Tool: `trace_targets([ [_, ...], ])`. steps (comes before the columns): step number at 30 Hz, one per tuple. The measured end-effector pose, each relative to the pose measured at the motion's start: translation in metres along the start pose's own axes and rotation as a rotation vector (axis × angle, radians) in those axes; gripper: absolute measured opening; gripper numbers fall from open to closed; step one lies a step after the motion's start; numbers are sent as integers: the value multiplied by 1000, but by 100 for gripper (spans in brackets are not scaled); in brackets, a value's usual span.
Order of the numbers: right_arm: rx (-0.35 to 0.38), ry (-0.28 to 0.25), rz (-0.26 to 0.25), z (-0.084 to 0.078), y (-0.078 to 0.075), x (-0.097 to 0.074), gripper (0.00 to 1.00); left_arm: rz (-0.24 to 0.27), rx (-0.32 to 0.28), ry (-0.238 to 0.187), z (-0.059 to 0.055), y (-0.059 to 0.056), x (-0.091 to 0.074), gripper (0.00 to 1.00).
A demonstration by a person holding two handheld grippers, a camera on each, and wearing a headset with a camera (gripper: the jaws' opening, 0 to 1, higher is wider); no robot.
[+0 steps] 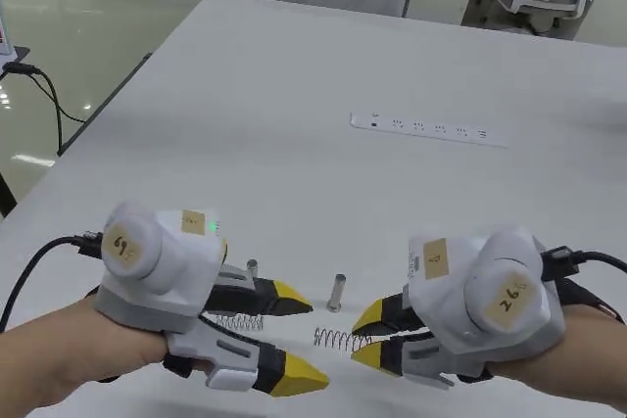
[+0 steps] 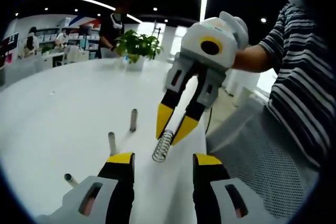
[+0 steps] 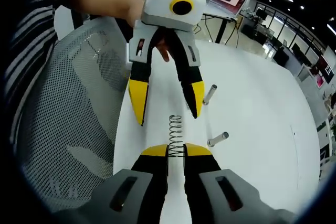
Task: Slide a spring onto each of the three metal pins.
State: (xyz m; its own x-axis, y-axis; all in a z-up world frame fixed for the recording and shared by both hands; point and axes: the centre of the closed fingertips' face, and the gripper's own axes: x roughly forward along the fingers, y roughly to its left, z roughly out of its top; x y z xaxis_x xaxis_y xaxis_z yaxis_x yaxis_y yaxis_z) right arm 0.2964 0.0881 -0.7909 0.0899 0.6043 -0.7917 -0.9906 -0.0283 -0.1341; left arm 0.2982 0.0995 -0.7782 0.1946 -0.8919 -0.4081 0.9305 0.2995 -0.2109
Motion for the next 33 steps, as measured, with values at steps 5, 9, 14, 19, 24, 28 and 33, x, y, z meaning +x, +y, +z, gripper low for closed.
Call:
trace_targets([
  [5,-7,-8,-3,3,0,-3,8,-10,7,-5,2,0,6,30],
  [9,-15,-13,2,4,2,-4,8,-25,11,-11,3,-2,11,23],
  [14,-21,-14,3,5,4,-5,8,-36,16,-24,6,-4,13,13],
  [19,-24,-12,8,4,5,-6,7,-44,27,-34,7,-5,13,4],
  [24,-18,-17,6,5,5,-6,7,-62,46,-32,6,-7,14,3],
  [28,-10,-27,1,5,5,-6,8,-75,54,-31,7,-7,14,3],
  [33,11,-37,-3,-1,7,-9,14,-98,52,-28,7,-9,14,3],
])
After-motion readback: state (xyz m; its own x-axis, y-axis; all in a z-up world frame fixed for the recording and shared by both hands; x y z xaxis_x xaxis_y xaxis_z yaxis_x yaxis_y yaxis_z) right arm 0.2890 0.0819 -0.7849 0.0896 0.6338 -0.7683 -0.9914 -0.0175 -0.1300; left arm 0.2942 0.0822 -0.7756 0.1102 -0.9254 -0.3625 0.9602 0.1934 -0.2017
